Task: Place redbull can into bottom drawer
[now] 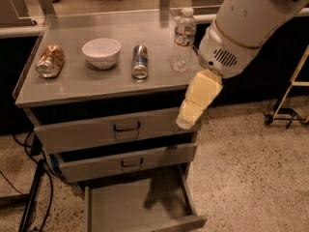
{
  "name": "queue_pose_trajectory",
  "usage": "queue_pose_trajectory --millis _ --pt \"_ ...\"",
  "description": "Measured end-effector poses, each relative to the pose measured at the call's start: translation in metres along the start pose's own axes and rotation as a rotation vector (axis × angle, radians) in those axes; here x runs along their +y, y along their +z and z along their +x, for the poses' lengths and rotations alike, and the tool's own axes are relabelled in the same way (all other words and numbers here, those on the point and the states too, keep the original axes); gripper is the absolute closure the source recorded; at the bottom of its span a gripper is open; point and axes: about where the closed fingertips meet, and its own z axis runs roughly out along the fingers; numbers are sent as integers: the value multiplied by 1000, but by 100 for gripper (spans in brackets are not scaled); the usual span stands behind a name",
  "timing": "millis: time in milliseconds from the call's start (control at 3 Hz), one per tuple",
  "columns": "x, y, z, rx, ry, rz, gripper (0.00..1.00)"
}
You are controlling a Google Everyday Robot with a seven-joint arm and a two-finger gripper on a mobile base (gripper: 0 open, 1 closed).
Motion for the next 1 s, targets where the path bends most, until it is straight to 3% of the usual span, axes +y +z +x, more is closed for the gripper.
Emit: queue_pose_trajectory --millis 333,667,1000 --pt "-21 11 -17 -10 52 -38 0" --pt "-23 11 -19 -14 54 -39 0" --pt "-17 20 -25 -59 75 -69 0"
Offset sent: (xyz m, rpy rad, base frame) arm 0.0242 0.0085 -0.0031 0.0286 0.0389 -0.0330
